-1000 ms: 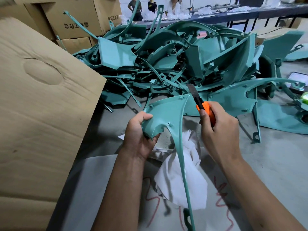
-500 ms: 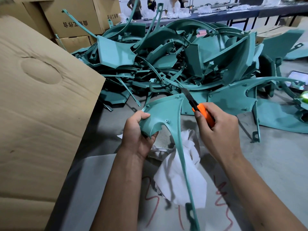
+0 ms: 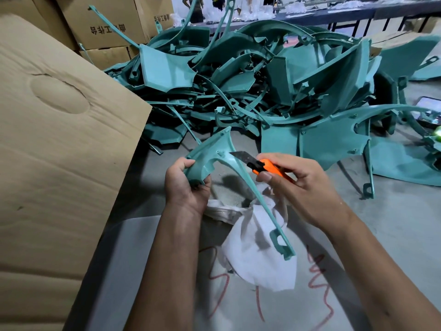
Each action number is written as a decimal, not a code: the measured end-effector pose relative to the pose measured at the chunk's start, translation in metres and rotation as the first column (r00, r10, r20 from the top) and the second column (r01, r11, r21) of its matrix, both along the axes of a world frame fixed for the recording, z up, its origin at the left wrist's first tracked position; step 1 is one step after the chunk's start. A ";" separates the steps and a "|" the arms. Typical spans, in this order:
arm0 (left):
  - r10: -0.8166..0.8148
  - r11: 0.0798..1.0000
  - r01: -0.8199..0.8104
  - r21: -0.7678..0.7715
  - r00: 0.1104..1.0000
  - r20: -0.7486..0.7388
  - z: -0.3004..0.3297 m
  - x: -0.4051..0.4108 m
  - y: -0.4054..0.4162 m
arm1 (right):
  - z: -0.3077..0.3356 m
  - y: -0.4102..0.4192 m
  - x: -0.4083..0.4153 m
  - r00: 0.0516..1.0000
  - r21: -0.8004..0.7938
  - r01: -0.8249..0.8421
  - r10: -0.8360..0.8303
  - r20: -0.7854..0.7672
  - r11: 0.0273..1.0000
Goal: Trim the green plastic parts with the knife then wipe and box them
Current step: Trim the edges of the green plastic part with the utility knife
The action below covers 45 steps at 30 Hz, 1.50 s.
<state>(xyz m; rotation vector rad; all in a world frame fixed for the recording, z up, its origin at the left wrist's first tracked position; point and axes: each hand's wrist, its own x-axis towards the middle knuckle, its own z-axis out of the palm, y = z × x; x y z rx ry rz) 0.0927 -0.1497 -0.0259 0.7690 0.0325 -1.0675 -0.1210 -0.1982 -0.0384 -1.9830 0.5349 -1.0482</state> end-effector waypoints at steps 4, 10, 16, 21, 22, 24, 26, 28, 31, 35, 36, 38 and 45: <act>0.074 0.997 -0.074 0.022 0.997 -0.022 -0.001 0.004 0.001 | 0.002 -0.003 -0.004 0.997 -0.024 -0.072 0.071 -0.013 0.997; 0.166 0.986 -0.165 0.029 0.985 -0.052 0.002 0.012 0.004 | 0.004 -0.007 -0.009 0.994 -0.096 -0.101 0.097 -0.053 0.990; 0.231 0.973 -0.229 0.040 0.971 -0.055 -0.001 0.024 0.005 | 0.009 -0.008 -0.013 0.994 -0.114 -0.102 0.096 -0.061 0.988; 0.264 0.964 -0.261 0.052 0.962 -0.067 -0.002 0.031 0.007 | 0.013 -0.009 -0.019 0.993 -0.105 -0.098 0.090 -0.072 0.990; 0.268 0.963 -0.264 0.057 0.961 -0.067 -0.002 0.032 0.007 | 0.014 -0.009 -0.021 0.994 -0.098 -0.094 0.088 -0.067 0.991; 0.276 0.960 -0.271 0.076 0.959 -0.062 -0.003 0.035 0.009 | 0.015 -0.009 -0.022 0.994 -0.081 -0.093 0.089 -0.056 0.992; 0.281 0.956 -0.276 0.096 0.958 -0.054 -0.004 0.036 0.009 | 0.014 -0.012 -0.024 0.995 -0.082 -0.082 0.078 -0.055 0.993; 0.284 0.955 -0.278 0.106 0.958 -0.048 -0.005 0.036 0.009 | 0.011 -0.016 -0.027 0.997 -0.098 -0.053 0.048 -0.058 0.994; 0.291 0.955 -0.282 0.094 0.952 -0.096 -0.003 0.036 0.009 | 0.007 -0.024 -0.036 0.997 -0.149 -0.009 -0.002 -0.071 0.989; 0.285 0.959 -0.283 0.033 0.947 -0.149 0.000 0.030 0.008 | 0.001 -0.029 -0.033 0.996 -0.133 0.089 -0.091 -0.008 0.987; 0.269 0.963 -0.270 0.014 0.951 -0.153 0.001 0.026 0.008 | -0.001 -0.028 -0.029 0.989 -0.146 0.148 -0.148 0.010 0.978; 0.220 0.974 -0.226 -0.011 0.959 -0.178 0.003 0.017 0.007 | -0.004 -0.026 -0.023 0.960 -0.244 0.274 -0.281 0.009 0.930; 0.124 0.988 -0.141 -0.069 0.970 -0.211 0.009 -0.007 0.005 | -0.011 -0.010 0.001 0.907 -0.435 0.361 -0.418 -0.040 0.825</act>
